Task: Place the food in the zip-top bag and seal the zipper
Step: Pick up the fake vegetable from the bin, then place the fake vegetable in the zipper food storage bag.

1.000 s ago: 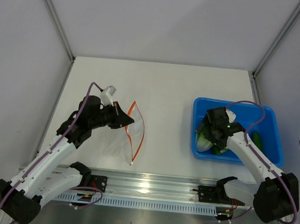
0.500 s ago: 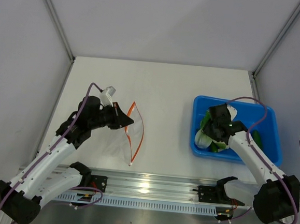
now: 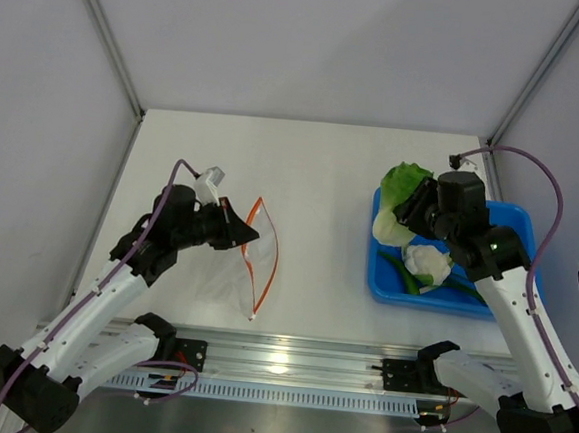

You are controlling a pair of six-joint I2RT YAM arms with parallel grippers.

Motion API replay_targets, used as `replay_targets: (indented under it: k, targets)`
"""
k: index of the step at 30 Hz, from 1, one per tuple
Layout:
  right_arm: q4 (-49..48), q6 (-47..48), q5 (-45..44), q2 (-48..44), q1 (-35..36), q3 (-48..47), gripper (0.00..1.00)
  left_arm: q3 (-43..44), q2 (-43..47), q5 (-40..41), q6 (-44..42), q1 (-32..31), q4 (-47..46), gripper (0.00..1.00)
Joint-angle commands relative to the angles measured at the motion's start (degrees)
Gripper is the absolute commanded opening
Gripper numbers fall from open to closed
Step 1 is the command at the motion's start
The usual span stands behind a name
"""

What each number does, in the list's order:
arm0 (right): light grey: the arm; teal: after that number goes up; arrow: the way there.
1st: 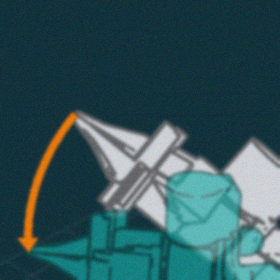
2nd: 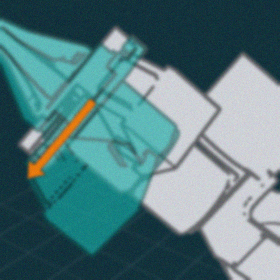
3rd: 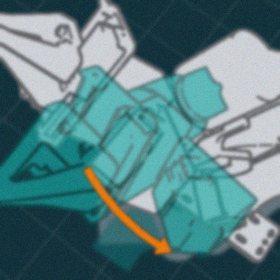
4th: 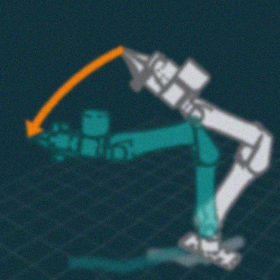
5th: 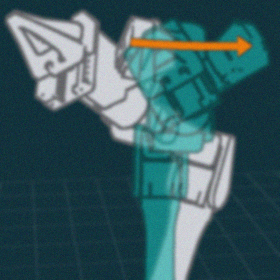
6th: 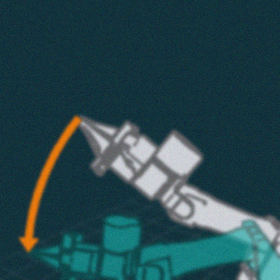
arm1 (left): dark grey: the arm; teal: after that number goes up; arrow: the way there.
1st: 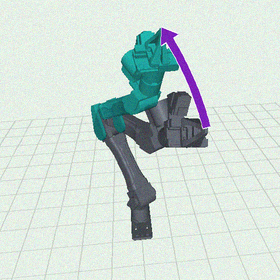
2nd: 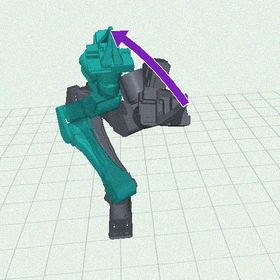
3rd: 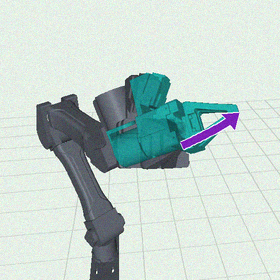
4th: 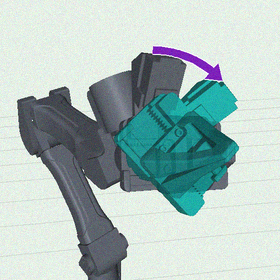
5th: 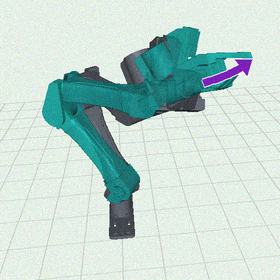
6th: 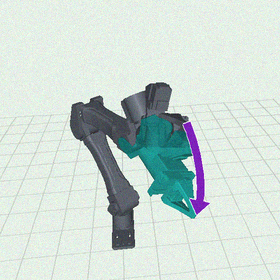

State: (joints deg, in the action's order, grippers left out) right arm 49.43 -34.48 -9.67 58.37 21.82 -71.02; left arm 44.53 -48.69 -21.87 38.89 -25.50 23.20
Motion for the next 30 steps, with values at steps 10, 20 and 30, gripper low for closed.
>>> replay_targets:
  k: [10,20,30]
  targets:
    - [-18.6,-6.1,-1.7,6.6,34.1,-8.2,0.35,1.9,-3.8,1.1,6.6,0.0,-0.8,0.01]
    - [-36.1,-1.3,-16.2,9.7,47.3,-1.1,0.32,4.8,-6.4,0.0,11.7,0.0,0.3,0.01]
    - [-42.4,-5.8,-26.4,11.7,49.5,8.3,0.31,5.6,-4.0,-2.6,14.0,0.1,0.3,0.01]
